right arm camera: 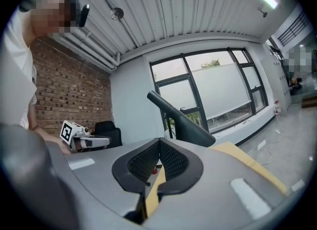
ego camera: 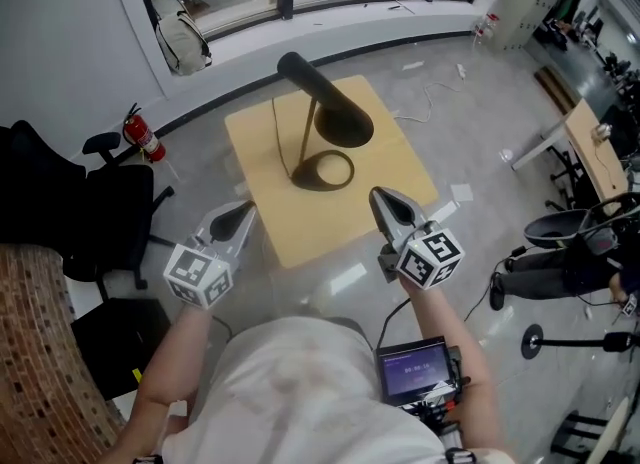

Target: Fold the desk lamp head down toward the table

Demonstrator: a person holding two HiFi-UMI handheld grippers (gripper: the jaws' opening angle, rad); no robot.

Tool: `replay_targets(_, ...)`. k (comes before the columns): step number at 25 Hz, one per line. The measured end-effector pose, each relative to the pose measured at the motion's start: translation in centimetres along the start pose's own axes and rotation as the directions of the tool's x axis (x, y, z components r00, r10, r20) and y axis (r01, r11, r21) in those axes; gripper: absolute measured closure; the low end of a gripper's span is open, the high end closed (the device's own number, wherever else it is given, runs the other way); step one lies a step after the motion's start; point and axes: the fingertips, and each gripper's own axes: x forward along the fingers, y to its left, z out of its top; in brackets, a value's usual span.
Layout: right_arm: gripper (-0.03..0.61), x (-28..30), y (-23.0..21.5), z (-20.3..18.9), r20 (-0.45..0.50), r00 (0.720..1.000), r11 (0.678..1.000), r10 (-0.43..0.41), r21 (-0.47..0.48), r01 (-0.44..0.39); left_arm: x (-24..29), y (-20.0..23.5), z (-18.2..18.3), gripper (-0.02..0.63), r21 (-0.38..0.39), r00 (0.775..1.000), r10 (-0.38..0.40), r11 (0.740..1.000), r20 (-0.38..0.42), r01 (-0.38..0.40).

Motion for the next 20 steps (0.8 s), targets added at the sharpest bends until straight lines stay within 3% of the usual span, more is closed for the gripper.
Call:
replay_targets(6,0.566,-1.7,3.9,-2.1,-0.020,0.999,0.999,0.040,-0.001,-0.040,-2.8,-0.8,-2.2,0.612,-0.047,1.000,0.028,0.999,-0.009,-0.028)
replay_targets(13,0.566,-2.4,7.5,-2.8,-0.035,0.996,0.995,0.082,-0.048,-0.084,-4.6,-1.8,-2.4,0.612,-0.008,1.000,-0.005,1.000,-0.013,0.005)
replay_targets(20,0.566,-2.6,9.1,-3.4,-0.016,0.997,0.996,0.073,-0.050,-0.074,-5.0,-3.0,-2.7,0.612,0.023,0.998,-0.065,0.998,-0.027,0.065)
